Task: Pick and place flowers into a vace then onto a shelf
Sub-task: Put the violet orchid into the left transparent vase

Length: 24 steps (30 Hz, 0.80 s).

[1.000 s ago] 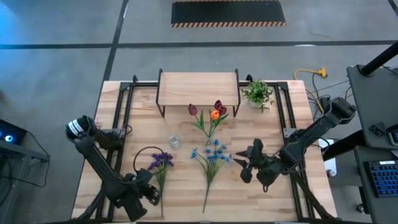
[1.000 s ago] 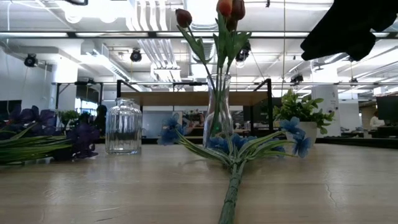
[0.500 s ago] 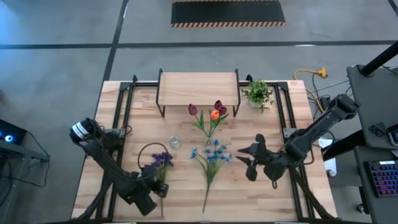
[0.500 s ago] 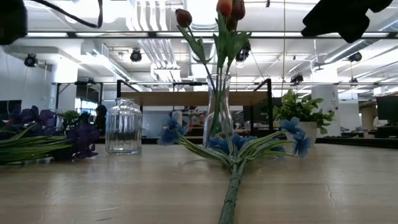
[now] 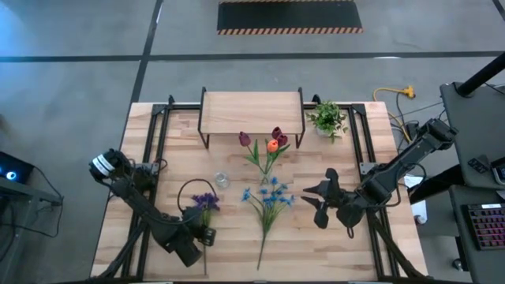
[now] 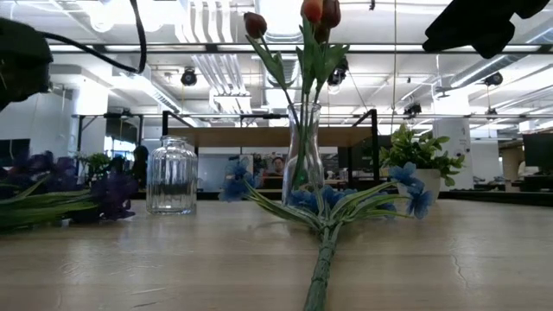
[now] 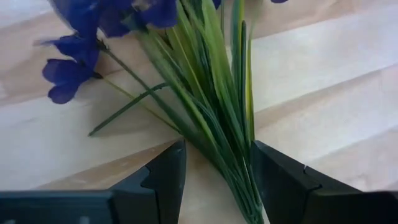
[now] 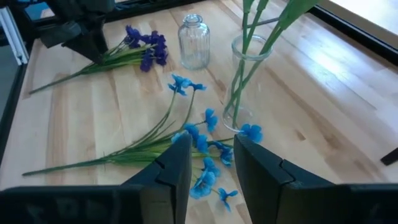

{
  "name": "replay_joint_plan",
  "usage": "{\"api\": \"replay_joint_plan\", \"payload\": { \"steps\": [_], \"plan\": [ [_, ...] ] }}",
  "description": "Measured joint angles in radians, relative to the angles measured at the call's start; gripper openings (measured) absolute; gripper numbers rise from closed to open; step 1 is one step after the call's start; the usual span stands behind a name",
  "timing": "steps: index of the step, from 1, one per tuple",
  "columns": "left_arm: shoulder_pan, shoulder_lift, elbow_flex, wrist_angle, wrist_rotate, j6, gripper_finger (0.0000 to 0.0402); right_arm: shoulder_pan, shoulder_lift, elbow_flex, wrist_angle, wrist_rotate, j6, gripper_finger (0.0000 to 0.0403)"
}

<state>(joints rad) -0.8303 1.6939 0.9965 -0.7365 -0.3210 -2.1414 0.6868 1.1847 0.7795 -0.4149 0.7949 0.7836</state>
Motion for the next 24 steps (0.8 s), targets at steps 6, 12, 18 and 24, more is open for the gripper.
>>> {"api": "replay_joint_plan", "payload": {
  "steps": [6,12,18,24],
  "plan": [
    [0.005,0.000,-0.029,0.022,0.001,0.000,0.0162,-0.001,0.000,0.000,0.000,-0.010,-0.019,0.0113],
    [0.011,-0.006,-0.067,0.095,-0.001,0.010,0.0162,-0.001,0.000,0.000,-0.001,-0.010,-0.021,0.0106],
    [0.011,-0.010,-0.066,0.089,-0.001,0.035,0.0147,-0.006,0.000,0.000,0.000,-0.010,-0.025,0.0099],
    [0.013,-0.010,-0.064,0.105,-0.010,0.035,0.0071,-0.007,0.000,0.000,0.000,-0.010,-0.029,0.0092]
  ]
}}
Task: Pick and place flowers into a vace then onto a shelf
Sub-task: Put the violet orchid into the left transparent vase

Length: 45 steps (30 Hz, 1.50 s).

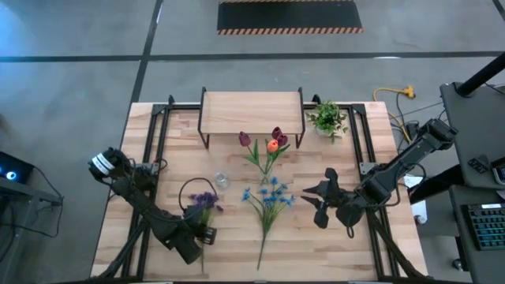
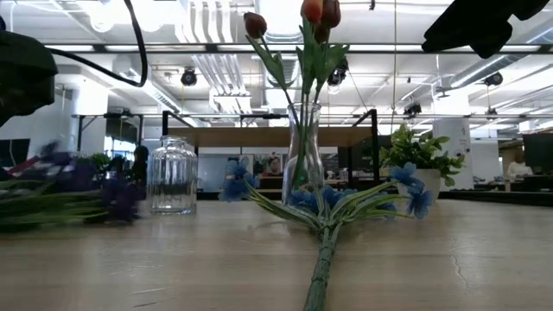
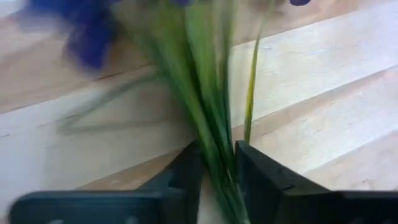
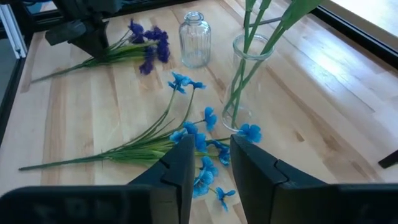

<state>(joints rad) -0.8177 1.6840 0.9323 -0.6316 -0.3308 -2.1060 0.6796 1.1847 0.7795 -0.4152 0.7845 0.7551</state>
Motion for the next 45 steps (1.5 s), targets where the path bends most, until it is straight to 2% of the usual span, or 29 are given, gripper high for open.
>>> {"api": "replay_joint_plan", "payload": {
  "steps": [4,6,16,26,31,36,45],
  "plan": [
    [0.000,-0.001,0.001,-0.003,-0.007,0.000,0.0017,0.000,0.000,0.000,0.000,0.000,0.000,0.0087],
    [0.000,-0.007,0.001,-0.004,-0.007,0.000,0.0009,0.000,0.000,0.000,0.000,0.000,0.000,0.0084],
    [0.000,-0.101,0.021,-0.004,-0.027,0.115,0.0014,0.000,0.000,0.000,-0.024,0.000,0.000,0.0077],
    [-0.004,-0.256,0.056,-0.005,-0.143,0.351,0.0013,-0.017,0.001,-0.001,-0.025,0.000,0.001,0.0074],
    [-0.009,-0.346,0.070,0.004,-0.314,0.502,0.0013,-0.020,0.001,-0.001,-0.026,0.000,0.002,0.0074],
    [-0.023,-0.419,0.079,0.046,-0.581,0.745,0.0013,-0.021,0.001,-0.002,-0.030,-0.001,0.004,0.0074],
    [-0.025,-0.440,0.076,0.071,-0.996,1.163,0.0012,-0.021,0.001,-0.002,-0.029,-0.003,0.004,0.0070]
  ]
}}
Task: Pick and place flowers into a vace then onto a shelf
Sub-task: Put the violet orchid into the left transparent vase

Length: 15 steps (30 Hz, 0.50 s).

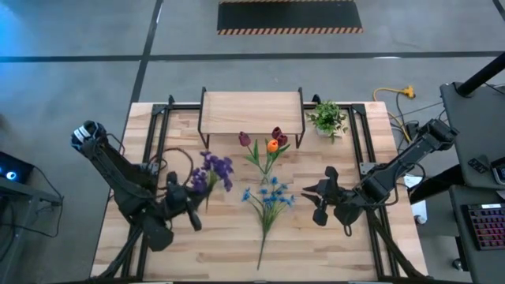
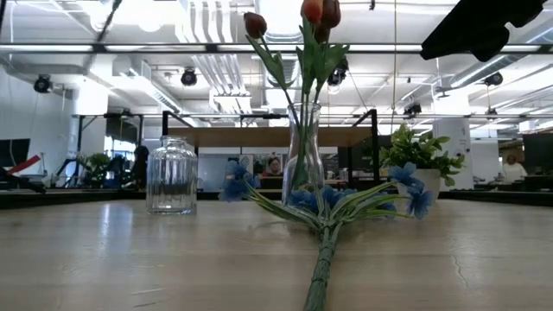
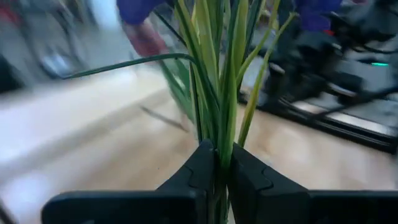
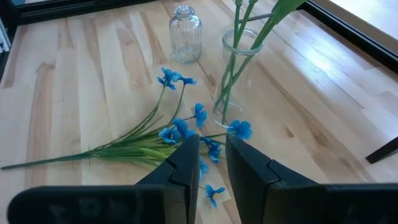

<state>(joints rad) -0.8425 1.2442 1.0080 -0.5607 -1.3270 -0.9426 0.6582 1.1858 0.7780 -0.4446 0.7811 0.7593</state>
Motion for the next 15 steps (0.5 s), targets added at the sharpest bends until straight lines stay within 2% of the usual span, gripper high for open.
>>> {"api": "replay_joint_plan", "payload": {
  "steps": [4,7,15],
  "plan": [
    [0.003,0.022,-0.005,-0.008,-0.208,0.139,0.0012,0.000,0.000,0.000,0.004,0.000,0.000,0.0073],
    [0.027,0.026,-0.033,-0.016,-0.244,0.145,0.0012,-0.001,0.000,0.000,0.005,0.000,0.013,0.0071],
    [0.078,0.025,-0.191,-0.013,-0.245,-0.218,0.0012,-0.005,0.000,0.000,0.006,0.000,0.046,0.0072]
  ]
}}
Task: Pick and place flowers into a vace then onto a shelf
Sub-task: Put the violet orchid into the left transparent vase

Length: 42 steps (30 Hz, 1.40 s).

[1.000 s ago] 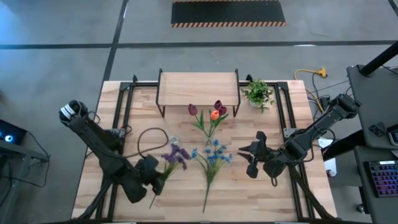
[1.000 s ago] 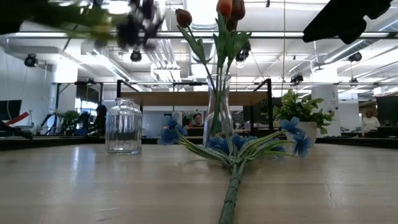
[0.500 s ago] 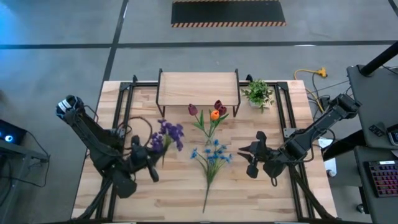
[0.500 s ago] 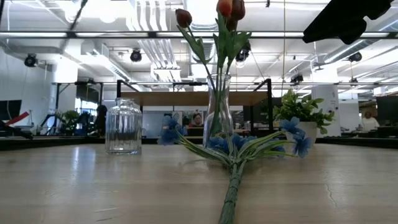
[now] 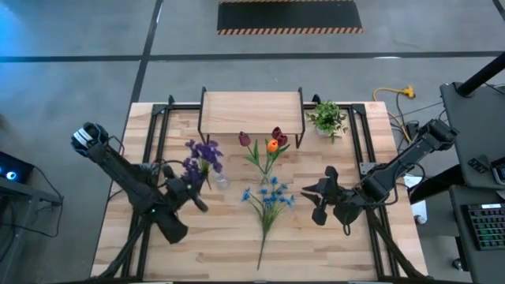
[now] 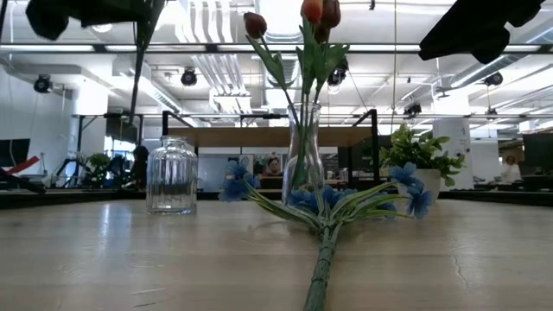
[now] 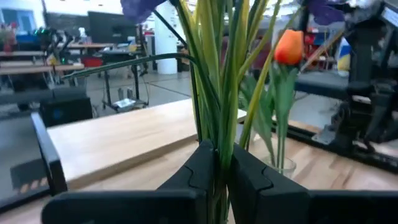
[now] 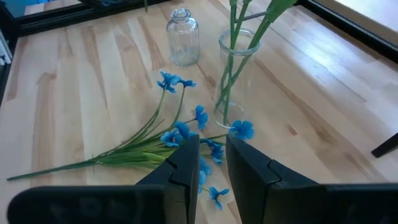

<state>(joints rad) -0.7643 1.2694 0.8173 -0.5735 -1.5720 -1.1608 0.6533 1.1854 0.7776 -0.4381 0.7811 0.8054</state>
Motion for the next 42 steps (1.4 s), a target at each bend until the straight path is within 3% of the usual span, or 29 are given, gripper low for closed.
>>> {"api": "replay_joint_plan", "payload": {
  "steps": [3,16,29,37,42],
  "plan": [
    [0.002,0.000,-0.028,-0.001,0.000,-0.065,0.0012,0.000,0.000,0.000,0.000,-0.003,0.007,0.0074],
    [0.048,0.000,-0.015,0.017,0.000,-0.053,0.0012,0.000,0.000,0.000,0.000,-0.004,0.010,0.0070],
    [0.116,-0.008,0.126,0.017,0.001,0.223,0.0012,-0.011,0.000,0.000,-0.001,-0.003,0.002,0.0071],
    [0.196,-0.007,0.104,0.016,0.001,0.194,0.0012,-0.019,0.000,0.000,-0.001,-0.003,0.003,0.0071],
    [0.221,-0.004,0.069,0.018,0.000,0.078,0.0012,-0.019,0.000,0.000,-0.001,-0.003,0.003,0.0072]
  ]
}}
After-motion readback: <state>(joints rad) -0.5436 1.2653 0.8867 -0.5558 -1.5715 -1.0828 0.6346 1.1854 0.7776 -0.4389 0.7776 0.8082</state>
